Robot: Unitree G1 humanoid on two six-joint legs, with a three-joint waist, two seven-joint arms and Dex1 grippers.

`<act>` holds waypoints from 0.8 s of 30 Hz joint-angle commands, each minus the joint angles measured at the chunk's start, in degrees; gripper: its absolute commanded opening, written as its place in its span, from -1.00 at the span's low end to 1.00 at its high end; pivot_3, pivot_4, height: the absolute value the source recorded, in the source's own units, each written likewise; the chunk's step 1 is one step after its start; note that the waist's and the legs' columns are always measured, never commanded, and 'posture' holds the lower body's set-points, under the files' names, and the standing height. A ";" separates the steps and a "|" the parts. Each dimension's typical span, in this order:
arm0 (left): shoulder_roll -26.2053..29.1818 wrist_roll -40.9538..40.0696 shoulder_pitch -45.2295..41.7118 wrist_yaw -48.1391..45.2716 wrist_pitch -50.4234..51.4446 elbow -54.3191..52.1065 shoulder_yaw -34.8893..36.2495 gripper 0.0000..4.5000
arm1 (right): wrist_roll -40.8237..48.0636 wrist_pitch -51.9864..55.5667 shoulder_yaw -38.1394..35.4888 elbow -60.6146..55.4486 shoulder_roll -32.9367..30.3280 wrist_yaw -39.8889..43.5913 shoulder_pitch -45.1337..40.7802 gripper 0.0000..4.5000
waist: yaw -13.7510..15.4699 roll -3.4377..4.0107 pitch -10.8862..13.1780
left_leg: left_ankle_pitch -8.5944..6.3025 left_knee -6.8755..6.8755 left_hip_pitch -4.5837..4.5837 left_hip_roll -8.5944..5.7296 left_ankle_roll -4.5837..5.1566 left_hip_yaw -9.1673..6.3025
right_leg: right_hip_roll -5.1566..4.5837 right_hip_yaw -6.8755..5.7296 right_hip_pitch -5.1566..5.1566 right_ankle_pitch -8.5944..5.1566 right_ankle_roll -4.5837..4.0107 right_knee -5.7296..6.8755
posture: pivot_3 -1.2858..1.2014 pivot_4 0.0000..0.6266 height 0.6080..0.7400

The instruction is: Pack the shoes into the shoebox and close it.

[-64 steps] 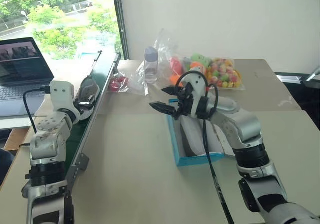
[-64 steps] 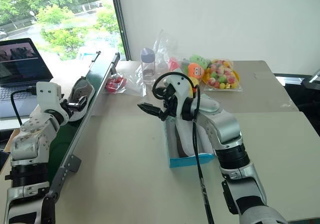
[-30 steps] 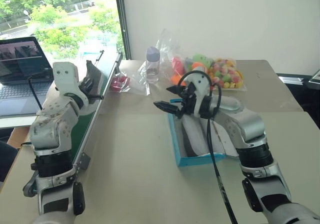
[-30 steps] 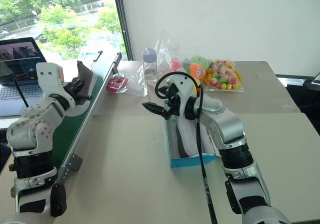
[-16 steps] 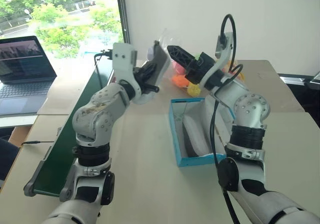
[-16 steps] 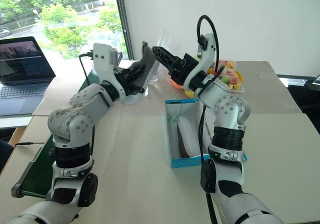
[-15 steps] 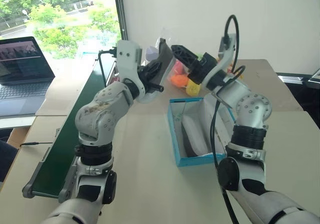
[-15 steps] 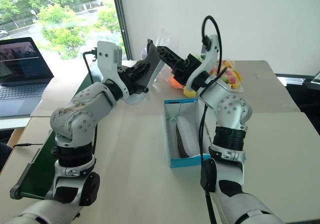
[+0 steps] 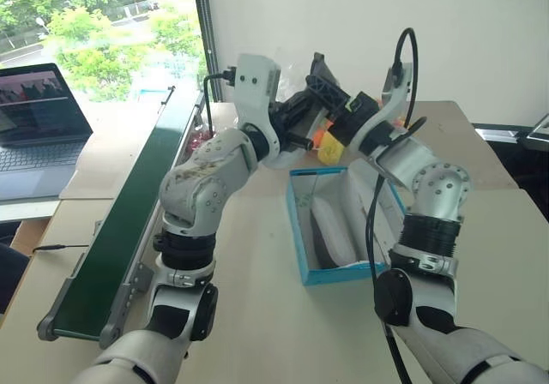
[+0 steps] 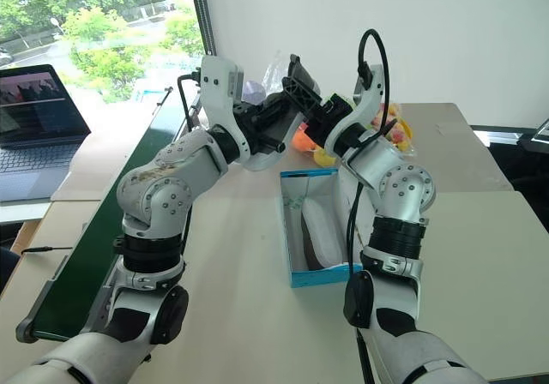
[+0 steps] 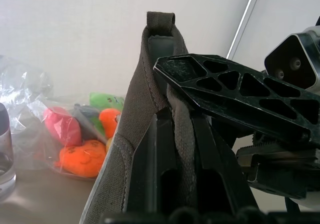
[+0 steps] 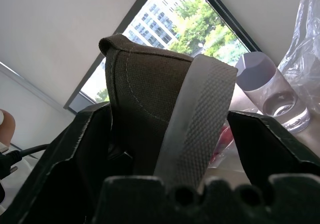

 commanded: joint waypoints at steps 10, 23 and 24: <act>4.13 -2.83 0.24 -2.42 2.60 -3.45 2.78 -0.56 | 1.21 -3.37 0.59 -1.31 -1.76 -0.26 -1.37 -0.79 | -0.01 0.00 0.00 | 0.00 0.00 0.02 0.01 -0.01 -0.01 | 0.01 0.00 0.00 -0.01 0.01 0.00 | 0.03 -0.52 1.00; 19.36 -5.53 4.02 -10.99 6.56 -6.00 4.43 0.11 | -4.55 12.02 9.26 -1.59 -20.83 1.35 -4.42 -0.80 | 0.09 0.04 0.02 | 0.00 0.00 0.01 0.01 -0.01 0.00 | 0.00 -0.02 -0.02 -0.02 0.01 -0.02 | 0.03 -0.52 1.00; 19.43 -5.00 4.63 -11.13 6.15 -6.15 3.68 0.11 | -4.48 14.63 9.91 -1.50 -22.60 1.92 -4.21 -0.80 | 0.15 0.04 0.02 | 0.00 -0.01 0.00 0.00 -0.01 0.00 | -0.02 -0.01 -0.03 -0.02 0.01 -0.02 | 0.03 -0.52 1.00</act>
